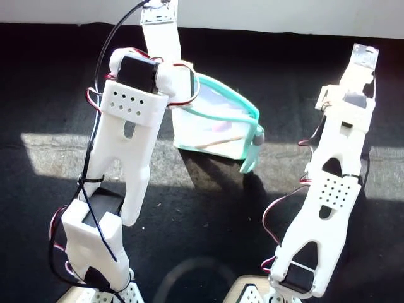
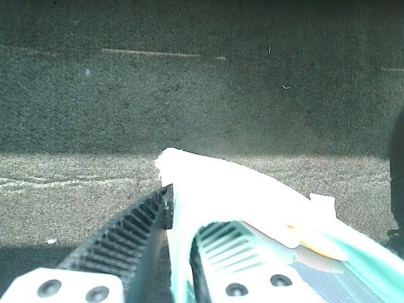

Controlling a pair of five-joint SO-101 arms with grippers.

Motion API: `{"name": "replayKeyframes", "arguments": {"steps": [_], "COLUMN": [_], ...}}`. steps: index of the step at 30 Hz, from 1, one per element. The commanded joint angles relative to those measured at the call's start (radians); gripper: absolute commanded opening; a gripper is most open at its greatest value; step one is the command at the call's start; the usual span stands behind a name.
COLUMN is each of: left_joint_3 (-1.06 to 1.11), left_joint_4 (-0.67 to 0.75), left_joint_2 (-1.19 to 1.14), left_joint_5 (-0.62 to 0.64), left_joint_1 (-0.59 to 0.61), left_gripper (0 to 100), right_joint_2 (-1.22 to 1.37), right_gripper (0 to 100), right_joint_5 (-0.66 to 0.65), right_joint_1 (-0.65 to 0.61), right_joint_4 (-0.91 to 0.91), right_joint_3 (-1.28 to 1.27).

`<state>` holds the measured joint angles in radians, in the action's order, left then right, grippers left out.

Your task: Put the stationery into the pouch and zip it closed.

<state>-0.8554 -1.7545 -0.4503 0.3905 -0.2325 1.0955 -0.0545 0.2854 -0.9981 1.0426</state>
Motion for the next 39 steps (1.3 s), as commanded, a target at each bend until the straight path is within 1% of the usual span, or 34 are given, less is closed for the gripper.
{"name": "replayKeyframes", "arguments": {"steps": [1,8,9,17,19,25,32,37,39], "left_joint_3": [0.007,0.007,0.007,0.007,0.007,0.007,0.007,0.007,0.007], "left_joint_4": [-0.005,-0.005,-0.005,-0.005,-0.005,-0.005,-0.005,-0.005,-0.005], "left_joint_2": [-0.035,-0.031,-0.031,-0.03,-0.031,-0.036,-0.036,-0.036,-0.036], "left_joint_5": [-0.012,-0.012,-0.012,-0.012,-0.012,-0.012,-0.012,-0.012,-0.012], "left_joint_1": [-0.002,-0.002,-0.002,-0.004,-0.004,-0.004,-0.004,-0.004,-0.004], "left_gripper": [1,1,1,1,1,1,1,1,1], "right_joint_2": [-0.007,-0.007,-0.007,0.044,0.051,0.028,-0.022,-0.022,-0.022], "right_gripper": [17.1,17.0,17.0,17.0,17.0,17.0,17.0,17.0,17.0], "right_joint_5": [-0.011,-0.011,-0.029,-0.338,-0.385,-0.39,-0.393,-0.397,-0.43], "right_joint_1": [0.002,0.031,0.036,0.071,0.073,0.061,0.024,0.016,0.016], "right_joint_4": [-0.004,0.033,0.035,-0.019,-0.044,-0.107,-0.337,-0.469,-0.507], "right_joint_3": [0.027,0.021,0.021,0.03,0.03,0.062,0.297,0.414,0.443]}}
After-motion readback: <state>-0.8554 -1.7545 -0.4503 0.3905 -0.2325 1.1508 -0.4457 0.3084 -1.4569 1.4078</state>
